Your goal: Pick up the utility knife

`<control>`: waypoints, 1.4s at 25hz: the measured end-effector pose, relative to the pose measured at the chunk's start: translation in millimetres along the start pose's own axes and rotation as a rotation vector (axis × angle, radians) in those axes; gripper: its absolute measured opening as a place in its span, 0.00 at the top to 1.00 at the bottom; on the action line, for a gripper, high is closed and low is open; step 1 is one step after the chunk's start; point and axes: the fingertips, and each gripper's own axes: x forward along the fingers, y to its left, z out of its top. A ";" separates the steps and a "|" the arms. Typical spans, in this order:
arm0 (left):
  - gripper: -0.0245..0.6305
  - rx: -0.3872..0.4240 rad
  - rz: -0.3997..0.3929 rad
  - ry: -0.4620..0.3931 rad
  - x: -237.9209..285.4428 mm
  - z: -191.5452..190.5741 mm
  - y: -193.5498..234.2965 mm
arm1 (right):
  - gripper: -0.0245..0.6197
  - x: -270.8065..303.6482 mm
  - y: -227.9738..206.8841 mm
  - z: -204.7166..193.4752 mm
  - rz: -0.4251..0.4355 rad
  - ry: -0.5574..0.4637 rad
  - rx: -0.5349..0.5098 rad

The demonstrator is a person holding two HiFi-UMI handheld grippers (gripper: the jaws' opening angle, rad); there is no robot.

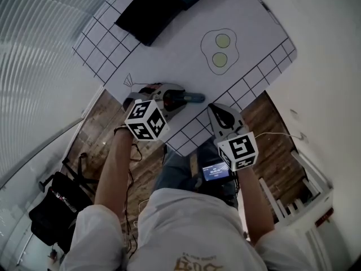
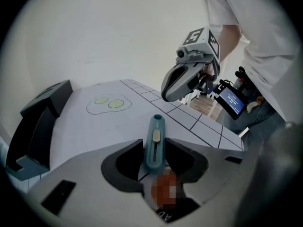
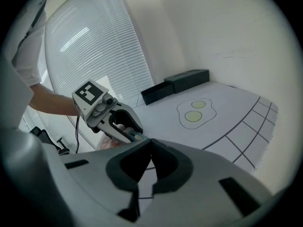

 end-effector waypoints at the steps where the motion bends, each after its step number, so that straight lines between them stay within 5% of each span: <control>1: 0.73 -0.015 0.005 0.002 0.2 0.2 0.8 | 0.95 -0.4 -1.4 1.9 -0.004 -0.002 0.001; 18: 0.74 -0.245 0.178 -0.149 -44.6 24.8 8.0 | 0.95 -33.2 -16.2 24.0 -0.077 -0.071 -0.004; 26: 0.74 -0.393 0.265 -0.332 -80.4 53.2 16.3 | 0.95 -54.7 -3.2 47.8 -0.071 -0.107 -0.036; 35: 0.74 -0.431 0.347 -0.376 -114.1 70.4 14.7 | 0.95 -79.8 0.1 80.0 -0.103 -0.140 -0.088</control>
